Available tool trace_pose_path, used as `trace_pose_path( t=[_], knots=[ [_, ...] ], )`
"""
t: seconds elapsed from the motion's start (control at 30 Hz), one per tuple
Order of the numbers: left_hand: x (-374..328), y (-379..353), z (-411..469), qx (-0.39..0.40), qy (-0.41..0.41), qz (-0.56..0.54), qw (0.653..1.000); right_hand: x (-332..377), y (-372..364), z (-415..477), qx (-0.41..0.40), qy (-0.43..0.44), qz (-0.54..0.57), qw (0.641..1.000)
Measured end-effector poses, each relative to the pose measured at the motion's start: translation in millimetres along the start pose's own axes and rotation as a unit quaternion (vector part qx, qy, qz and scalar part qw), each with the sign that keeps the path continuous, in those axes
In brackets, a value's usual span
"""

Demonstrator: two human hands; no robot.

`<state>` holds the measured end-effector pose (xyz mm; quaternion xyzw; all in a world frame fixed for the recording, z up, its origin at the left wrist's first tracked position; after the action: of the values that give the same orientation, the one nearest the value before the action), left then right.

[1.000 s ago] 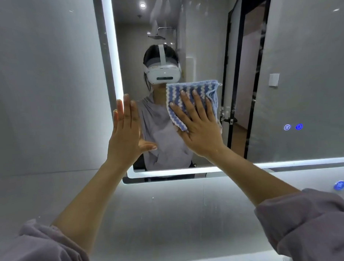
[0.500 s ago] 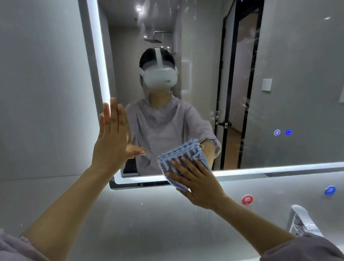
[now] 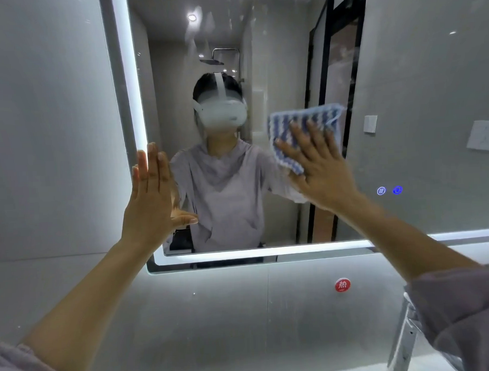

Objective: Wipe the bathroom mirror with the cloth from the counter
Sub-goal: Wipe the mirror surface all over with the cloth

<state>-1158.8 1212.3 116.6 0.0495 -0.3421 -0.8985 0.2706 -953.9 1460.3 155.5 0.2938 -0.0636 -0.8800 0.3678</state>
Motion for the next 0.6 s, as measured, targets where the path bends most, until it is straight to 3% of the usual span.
trace_pose_path(
  t=[0.13, 0.3, 0.6],
  knots=[
    [-1, 1, -1, 0.005, 0.004, 0.005, 1.000, -23, 6, 20, -0.017, -0.082, 0.053, 0.995],
    [-2, 2, -1, 0.007, 0.005, 0.002, 1.000, 0, -5, 8, -0.041, -0.144, 0.066, 0.987],
    [-1, 2, -2, 0.004, 0.006, 0.000, 1.000, 73, -36, -99, 0.030, -0.062, 0.093, 0.993]
  ],
)
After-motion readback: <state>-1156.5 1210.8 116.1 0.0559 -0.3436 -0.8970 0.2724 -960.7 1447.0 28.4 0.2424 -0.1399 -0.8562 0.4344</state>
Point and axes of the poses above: each hand's wrist, its own z-axis towards the middle knuckle, its own y-axis out of the back of the hand, x = y × z, the point moved 2 cm from there along z, towards the middle knuckle, and after that the axes turned 1 degree about x, right-handed, at the moved point
